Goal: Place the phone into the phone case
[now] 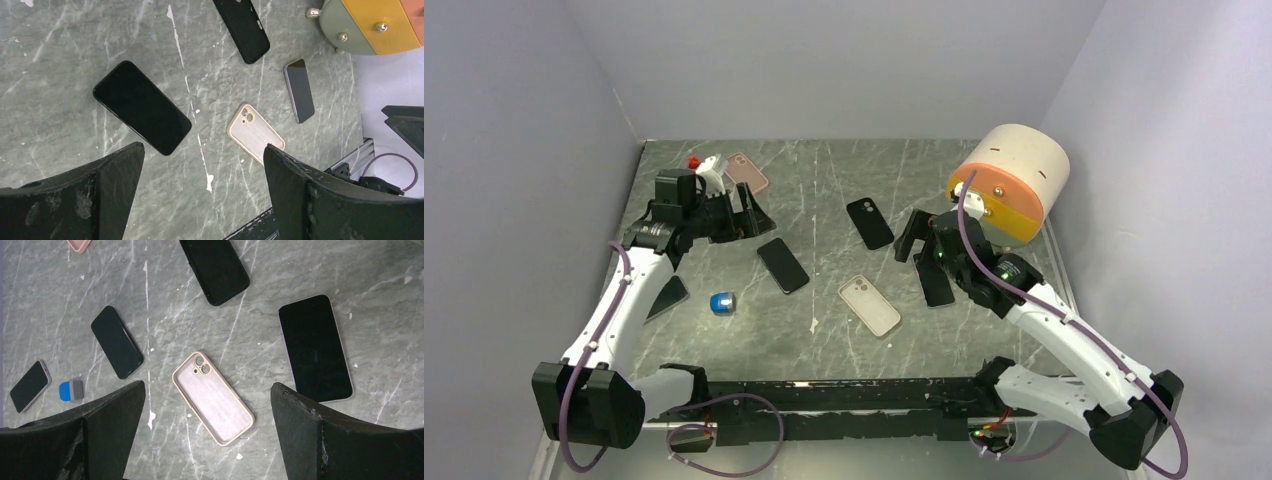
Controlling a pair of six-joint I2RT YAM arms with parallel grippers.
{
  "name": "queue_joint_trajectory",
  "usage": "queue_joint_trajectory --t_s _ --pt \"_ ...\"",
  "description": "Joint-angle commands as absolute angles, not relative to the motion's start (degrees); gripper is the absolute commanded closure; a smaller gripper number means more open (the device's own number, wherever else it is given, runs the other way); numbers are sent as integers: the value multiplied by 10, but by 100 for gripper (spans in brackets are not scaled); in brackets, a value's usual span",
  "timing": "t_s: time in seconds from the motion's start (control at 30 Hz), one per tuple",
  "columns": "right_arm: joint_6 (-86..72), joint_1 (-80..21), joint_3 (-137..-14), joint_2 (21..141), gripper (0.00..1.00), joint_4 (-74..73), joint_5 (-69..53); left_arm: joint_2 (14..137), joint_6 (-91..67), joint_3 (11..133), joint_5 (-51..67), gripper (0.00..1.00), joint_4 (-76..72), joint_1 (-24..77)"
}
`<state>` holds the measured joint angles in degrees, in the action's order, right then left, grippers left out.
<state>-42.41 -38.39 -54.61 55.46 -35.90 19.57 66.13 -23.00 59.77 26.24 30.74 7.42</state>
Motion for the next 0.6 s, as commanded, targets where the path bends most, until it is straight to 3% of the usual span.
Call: queue_joint_trajectory --t_s 0.0,0.37,0.57 --pt "-415 -383 -563 553 1 -341 209 648 -207 606 247 6 297 73" --pt "-392 -384 -544 591 2 -303 148 638 -193 592 186 6 305 73" --pt "-358 -384 -533 658 16 -285 114 603 -181 581 155 6 301 73"
